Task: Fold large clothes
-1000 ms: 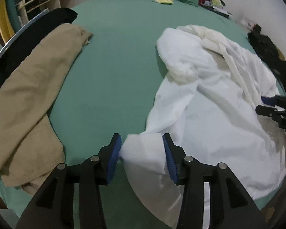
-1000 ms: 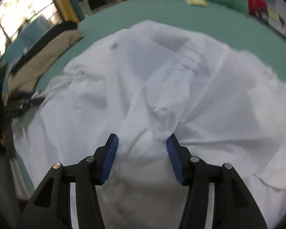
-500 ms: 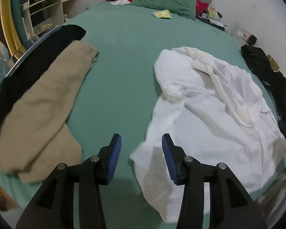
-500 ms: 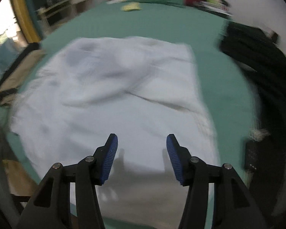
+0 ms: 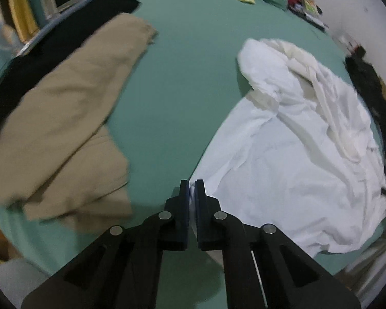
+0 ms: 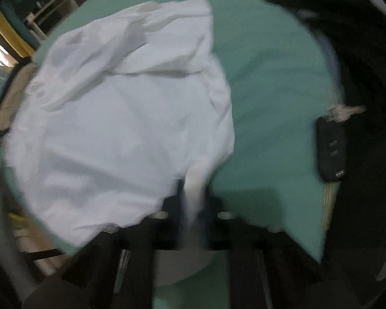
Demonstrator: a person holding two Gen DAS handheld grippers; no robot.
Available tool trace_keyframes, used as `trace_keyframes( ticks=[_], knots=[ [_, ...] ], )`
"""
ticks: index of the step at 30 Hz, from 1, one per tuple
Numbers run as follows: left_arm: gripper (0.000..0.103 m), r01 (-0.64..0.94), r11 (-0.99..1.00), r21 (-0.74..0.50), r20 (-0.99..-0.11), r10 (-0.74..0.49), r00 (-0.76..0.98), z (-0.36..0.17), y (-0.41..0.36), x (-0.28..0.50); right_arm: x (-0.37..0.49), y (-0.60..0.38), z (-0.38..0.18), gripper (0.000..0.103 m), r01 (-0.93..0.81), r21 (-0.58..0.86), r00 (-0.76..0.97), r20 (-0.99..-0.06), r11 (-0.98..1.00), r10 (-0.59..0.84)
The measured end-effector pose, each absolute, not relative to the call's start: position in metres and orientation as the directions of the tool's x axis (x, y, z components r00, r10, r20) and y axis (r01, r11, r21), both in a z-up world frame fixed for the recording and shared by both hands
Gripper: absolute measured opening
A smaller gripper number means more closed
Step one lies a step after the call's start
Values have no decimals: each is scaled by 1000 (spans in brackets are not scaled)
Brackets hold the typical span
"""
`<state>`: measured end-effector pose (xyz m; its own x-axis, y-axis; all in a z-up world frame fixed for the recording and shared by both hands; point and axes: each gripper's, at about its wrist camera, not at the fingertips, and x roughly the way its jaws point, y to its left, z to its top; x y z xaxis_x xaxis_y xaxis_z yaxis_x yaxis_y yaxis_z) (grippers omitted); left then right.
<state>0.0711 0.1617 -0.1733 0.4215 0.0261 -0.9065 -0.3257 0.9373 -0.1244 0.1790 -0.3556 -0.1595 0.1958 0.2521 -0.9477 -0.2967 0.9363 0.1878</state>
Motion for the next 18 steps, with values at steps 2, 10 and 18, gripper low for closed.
trace_keyframes(
  ticks=[2, 10, 18],
  knots=[
    [5, -350, 929, -117, -902, 47, 429, -163, 165, 57, 175, -357, -156, 6, -297, 170, 194, -953, 940, 234],
    [5, -477, 876, -68, -929, 119, 351, -149, 185, 7, 169, -370, -119, 6, -281, 128, 243, -949, 951, 200],
    [37, -348, 926, -145, -904, 19, 428, -148, 170, 25, 162, -376, -131, 25, -263, 55, 164, -981, 963, 101]
  ],
)
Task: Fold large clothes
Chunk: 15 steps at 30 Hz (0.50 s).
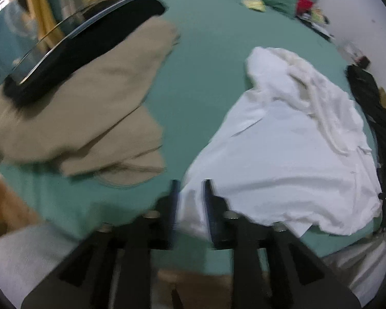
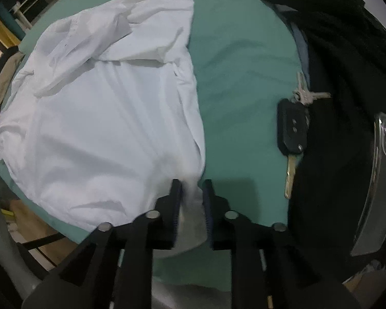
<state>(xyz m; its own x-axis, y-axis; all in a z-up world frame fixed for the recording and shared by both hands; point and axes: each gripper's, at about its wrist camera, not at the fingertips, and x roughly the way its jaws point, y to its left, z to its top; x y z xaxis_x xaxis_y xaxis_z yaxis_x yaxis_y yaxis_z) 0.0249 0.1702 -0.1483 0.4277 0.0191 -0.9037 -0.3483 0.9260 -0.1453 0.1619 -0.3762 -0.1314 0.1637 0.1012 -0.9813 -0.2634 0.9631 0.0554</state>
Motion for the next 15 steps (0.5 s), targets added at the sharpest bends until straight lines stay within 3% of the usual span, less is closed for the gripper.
trace_keyframes(
  ticks=[3, 12, 15],
  knots=[
    [38, -303, 944, -128, -889, 26, 457, -150, 162, 44, 158, -395, -124, 44, -210, 82, 181, -976, 974, 122],
    [49, -290, 950, -114, -922, 7, 386, -192, 157, 60, 160, -402, -143, 47, -187, 218, 103, -965, 958, 240],
    [56, -293, 944, -149, -923, -26, 383, -193, 157, 56, 161, -387, -154, 51, -227, 230, 49, -968, 946, 247]
  ],
)
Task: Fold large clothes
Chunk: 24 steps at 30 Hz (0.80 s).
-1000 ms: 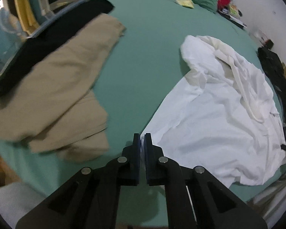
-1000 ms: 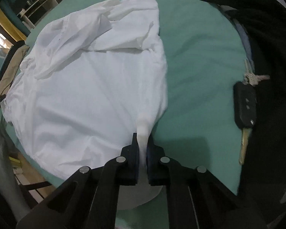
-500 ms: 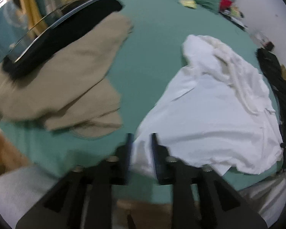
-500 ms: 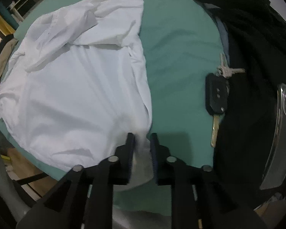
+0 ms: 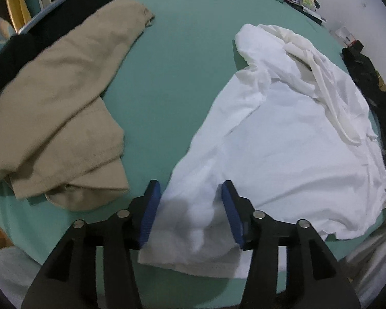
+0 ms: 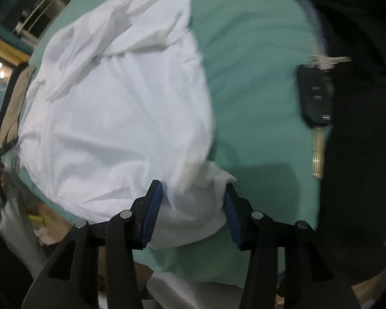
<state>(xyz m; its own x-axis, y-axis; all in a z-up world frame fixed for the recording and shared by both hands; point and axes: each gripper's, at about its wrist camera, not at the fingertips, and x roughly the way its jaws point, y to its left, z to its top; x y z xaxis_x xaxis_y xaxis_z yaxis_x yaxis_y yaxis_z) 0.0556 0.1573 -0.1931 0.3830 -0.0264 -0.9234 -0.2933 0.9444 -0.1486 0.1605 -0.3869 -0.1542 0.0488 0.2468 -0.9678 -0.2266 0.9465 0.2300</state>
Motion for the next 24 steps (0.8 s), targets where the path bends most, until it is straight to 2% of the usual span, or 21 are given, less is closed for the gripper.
trace_keyframes(
  ticks=[2, 4, 6, 7, 9, 10, 13, 15, 19, 20, 22, 24],
  knots=[
    [61, -271, 950, -152, -928, -44, 369, -193, 150, 52, 158, -379, -156, 56, -261, 199, 37, -976, 945, 216],
    [64, -236, 959, -156, -935, -66, 350, -194, 143, 50, 157, -372, -153, 56, -304, 149, 27, -986, 941, 165],
    [64, -215, 964, -158, -936, -77, 344, -193, 139, 49, 155, -368, -142, 60, -355, -6, 73, -997, 935, 21],
    [64, -211, 963, -166, -931, -83, 354, -190, 138, 47, 155, -366, -136, 63, -379, -44, 107, -994, 924, -3],
    [65, -213, 959, -185, -922, -95, 374, -187, 139, 46, 156, -361, -128, 78, -417, -13, 139, -989, 909, 50],
    [65, -222, 959, -179, -919, -82, 385, -186, 142, 43, 157, -359, -128, 81, -439, 24, 139, -986, 898, 94],
    [66, -244, 958, -147, -919, -42, 391, -187, 142, 41, 162, -347, -141, 82, -481, 98, 99, -981, 871, 164],
    [66, -233, 962, -145, -929, -52, 366, -193, 139, 42, 163, -347, -163, 83, -462, 148, 5, -986, 874, 169],
    [70, -202, 974, -97, -944, -26, 328, -201, 127, 45, 149, -338, -164, 83, -472, 112, 50, -987, 875, 153],
    [71, -201, 976, -89, -946, -19, 324, -202, 124, 45, 146, -334, -162, 79, -471, 115, 48, -987, 875, 155],
    [71, -201, 977, -77, -946, -8, 324, -202, 122, 45, 140, -329, -158, 58, -464, 109, 53, -987, 879, 150],
    [71, -198, 977, -77, -947, -10, 322, -202, 122, 45, 133, -328, -152, 14, -443, 152, 47, -980, 884, 192]
  ],
)
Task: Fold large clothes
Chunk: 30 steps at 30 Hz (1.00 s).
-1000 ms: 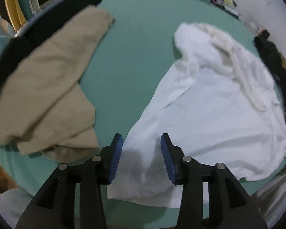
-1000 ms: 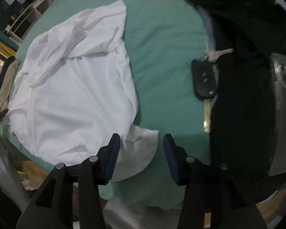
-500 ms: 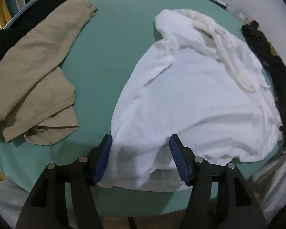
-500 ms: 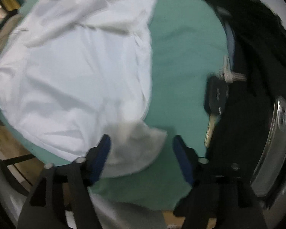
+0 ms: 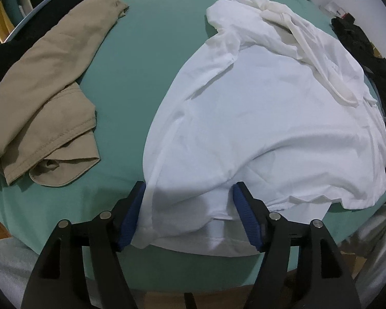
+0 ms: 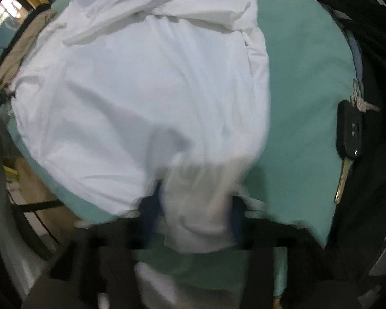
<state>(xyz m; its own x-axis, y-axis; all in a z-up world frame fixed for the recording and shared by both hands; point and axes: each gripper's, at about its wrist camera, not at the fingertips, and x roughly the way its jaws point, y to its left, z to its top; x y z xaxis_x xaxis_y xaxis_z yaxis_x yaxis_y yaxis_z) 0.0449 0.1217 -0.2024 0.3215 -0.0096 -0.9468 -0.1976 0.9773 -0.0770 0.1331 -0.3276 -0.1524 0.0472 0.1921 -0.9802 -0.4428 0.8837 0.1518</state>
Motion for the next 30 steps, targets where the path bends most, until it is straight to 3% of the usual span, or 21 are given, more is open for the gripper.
trace_keyframes(
  ticks=[1, 2, 4, 5, 6, 16, 30],
  knots=[
    [70, -197, 978, -76, -947, -9, 320, -203, 121, 46, 130, -327, -151, 7, -430, 190, 36, -973, 882, 227],
    [63, -191, 978, -79, -947, -14, 321, -202, 119, 47, 127, -326, -150, 7, -426, 203, 37, -970, 882, 241],
    [35, -174, 981, -90, -945, -28, 327, -199, 118, 45, 122, -324, -145, 7, -424, 189, 55, -971, 886, 234],
    [10, -167, 980, -105, -944, -45, 327, -198, 118, 43, 120, -327, -140, 7, -416, 196, 64, -968, 888, 244],
    [4, -158, 979, -132, -943, -75, 323, -197, 117, 41, 119, -328, -136, 7, -401, 207, 75, -963, 892, 258],
    [3, -187, 960, -207, -900, -112, 422, -155, 120, 10, 108, -349, -97, 6, -325, 234, 193, -932, 916, 307],
    [3, -136, 970, -202, -842, -102, 529, -87, 126, 3, 110, -371, -48, 6, -281, 279, 309, -880, 918, 362]
  ],
)
